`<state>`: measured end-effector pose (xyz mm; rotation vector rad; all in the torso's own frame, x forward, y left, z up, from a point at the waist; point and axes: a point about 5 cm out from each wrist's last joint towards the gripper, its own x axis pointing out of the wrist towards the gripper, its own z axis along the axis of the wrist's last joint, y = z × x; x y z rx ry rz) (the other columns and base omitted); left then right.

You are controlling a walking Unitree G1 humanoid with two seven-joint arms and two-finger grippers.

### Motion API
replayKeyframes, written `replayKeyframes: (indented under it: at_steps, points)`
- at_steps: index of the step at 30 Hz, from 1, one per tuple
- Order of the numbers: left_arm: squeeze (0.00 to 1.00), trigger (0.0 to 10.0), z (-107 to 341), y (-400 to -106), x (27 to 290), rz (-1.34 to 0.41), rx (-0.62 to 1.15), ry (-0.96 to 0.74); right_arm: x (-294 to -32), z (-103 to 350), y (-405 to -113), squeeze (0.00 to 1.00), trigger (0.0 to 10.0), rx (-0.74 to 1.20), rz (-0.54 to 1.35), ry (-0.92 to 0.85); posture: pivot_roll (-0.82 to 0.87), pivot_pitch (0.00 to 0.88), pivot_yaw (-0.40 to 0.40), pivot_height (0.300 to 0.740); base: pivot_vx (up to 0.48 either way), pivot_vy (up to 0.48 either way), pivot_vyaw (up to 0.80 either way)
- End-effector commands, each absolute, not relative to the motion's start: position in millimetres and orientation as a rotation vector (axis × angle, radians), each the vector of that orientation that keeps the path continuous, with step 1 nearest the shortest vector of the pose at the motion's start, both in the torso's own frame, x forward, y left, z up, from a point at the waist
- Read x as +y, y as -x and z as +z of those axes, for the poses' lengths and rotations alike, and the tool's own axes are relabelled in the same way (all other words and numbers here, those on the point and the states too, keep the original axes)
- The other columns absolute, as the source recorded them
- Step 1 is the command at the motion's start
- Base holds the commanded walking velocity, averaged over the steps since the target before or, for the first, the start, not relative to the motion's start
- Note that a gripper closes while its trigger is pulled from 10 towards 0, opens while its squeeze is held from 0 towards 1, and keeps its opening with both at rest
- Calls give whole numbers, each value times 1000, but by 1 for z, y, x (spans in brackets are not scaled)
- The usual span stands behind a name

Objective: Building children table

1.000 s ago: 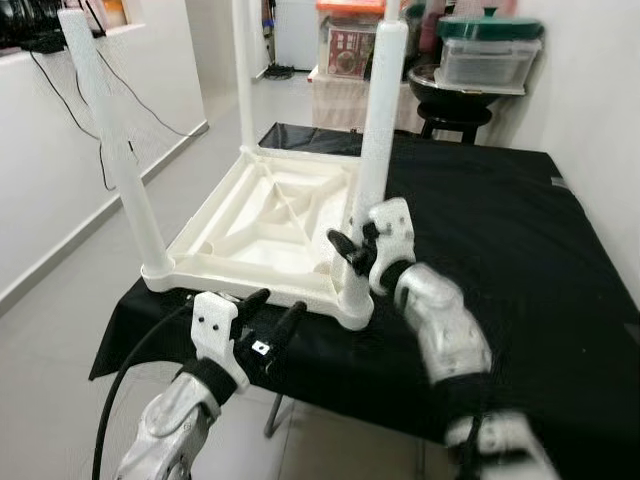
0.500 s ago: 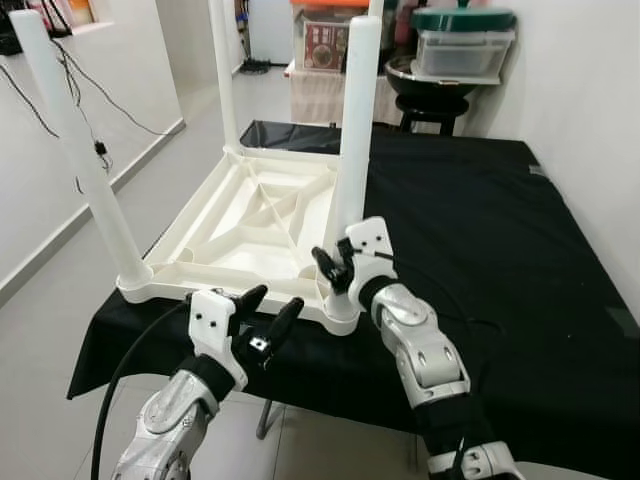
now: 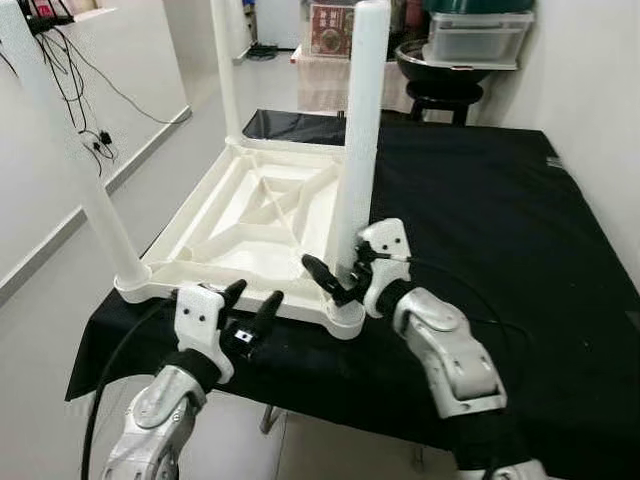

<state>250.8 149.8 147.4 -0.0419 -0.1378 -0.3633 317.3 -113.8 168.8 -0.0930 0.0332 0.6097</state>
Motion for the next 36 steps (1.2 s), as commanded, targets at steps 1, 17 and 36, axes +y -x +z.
replayKeyframes:
  at_steps: [1,17,36]
  points:
    - [0,10000,144,-251,154,-345,-112,14,-114,167,-315,1000,10000,43,625,80,0,17,-16,740,0,0,0]
    - [0,10000,138,-217,162,-254,-16,-54,-159,138,-282,0,10000,193,591,98,-3,48,2,740,0,0,0]
    - [0,10000,126,-215,170,-176,69,-79,-177,124,-265,0,10000,271,389,134,-20,41,7,740,0,303,0]
